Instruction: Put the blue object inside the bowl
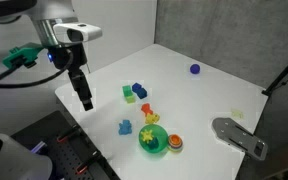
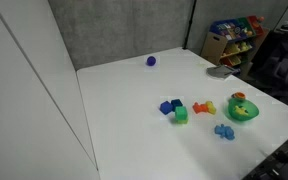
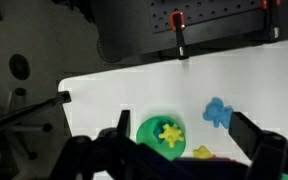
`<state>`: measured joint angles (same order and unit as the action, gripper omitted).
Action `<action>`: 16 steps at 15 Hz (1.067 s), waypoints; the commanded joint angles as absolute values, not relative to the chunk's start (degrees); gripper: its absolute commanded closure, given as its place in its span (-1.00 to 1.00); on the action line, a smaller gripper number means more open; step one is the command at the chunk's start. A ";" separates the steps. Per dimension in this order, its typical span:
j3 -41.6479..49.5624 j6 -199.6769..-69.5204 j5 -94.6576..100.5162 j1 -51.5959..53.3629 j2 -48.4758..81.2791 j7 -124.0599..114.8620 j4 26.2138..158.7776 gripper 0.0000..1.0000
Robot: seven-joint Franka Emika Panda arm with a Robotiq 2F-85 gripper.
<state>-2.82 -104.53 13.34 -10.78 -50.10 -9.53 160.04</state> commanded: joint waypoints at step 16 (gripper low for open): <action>-0.38 -112.41 10.25 -7.93 -36.12 -9.86 153.40 -1.00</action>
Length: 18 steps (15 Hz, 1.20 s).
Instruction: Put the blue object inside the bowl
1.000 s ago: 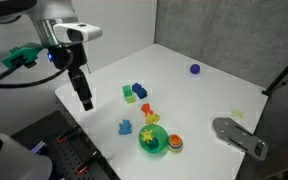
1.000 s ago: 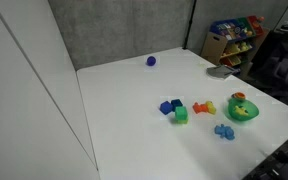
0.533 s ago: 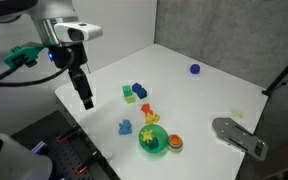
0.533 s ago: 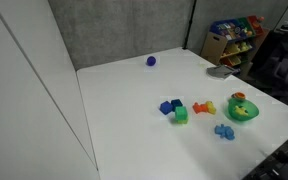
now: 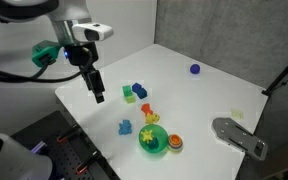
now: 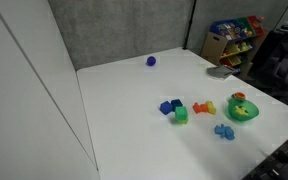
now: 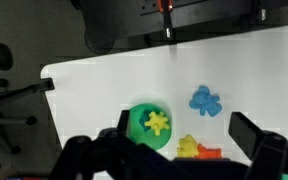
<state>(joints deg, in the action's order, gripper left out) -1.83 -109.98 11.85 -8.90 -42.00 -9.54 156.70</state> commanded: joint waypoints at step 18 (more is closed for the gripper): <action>5.35 -140.25 -2.30 -2.36 -3.78 14.60 147.23 -1.00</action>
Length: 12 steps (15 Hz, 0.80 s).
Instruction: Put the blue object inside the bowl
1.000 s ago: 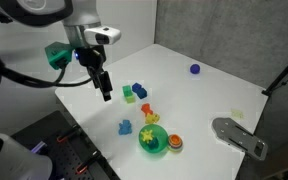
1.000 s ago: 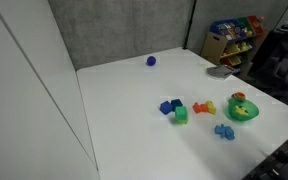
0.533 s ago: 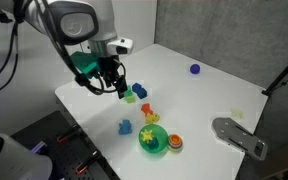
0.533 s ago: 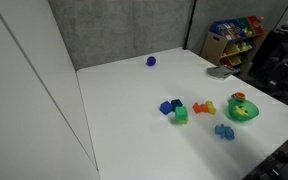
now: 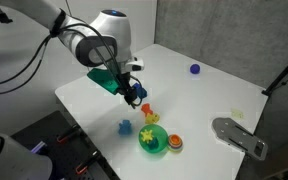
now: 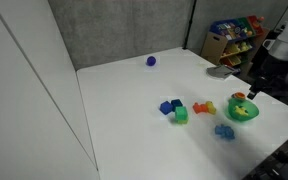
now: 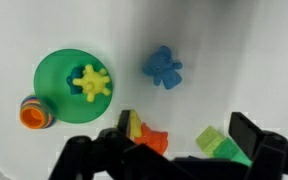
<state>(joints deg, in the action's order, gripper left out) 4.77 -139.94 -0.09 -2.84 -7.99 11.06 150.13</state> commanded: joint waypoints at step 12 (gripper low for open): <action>5.00 -144.06 -5.02 -3.39 3.07 18.42 146.92 -1.00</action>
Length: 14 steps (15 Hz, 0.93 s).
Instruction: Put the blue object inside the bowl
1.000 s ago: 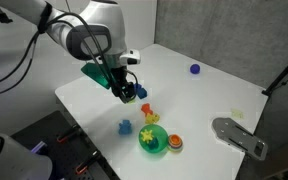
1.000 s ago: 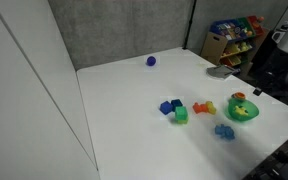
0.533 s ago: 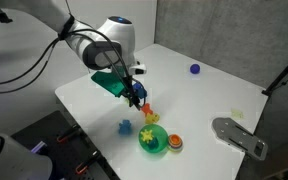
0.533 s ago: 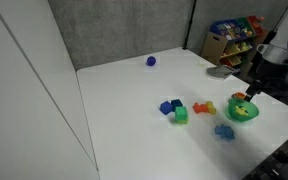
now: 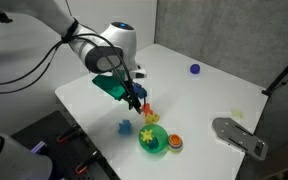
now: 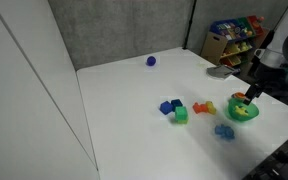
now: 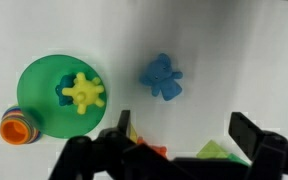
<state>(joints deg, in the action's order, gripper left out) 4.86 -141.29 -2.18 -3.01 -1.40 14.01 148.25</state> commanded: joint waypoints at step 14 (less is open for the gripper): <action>-4.76 -157.54 -9.58 -12.36 27.26 31.05 139.13 -1.00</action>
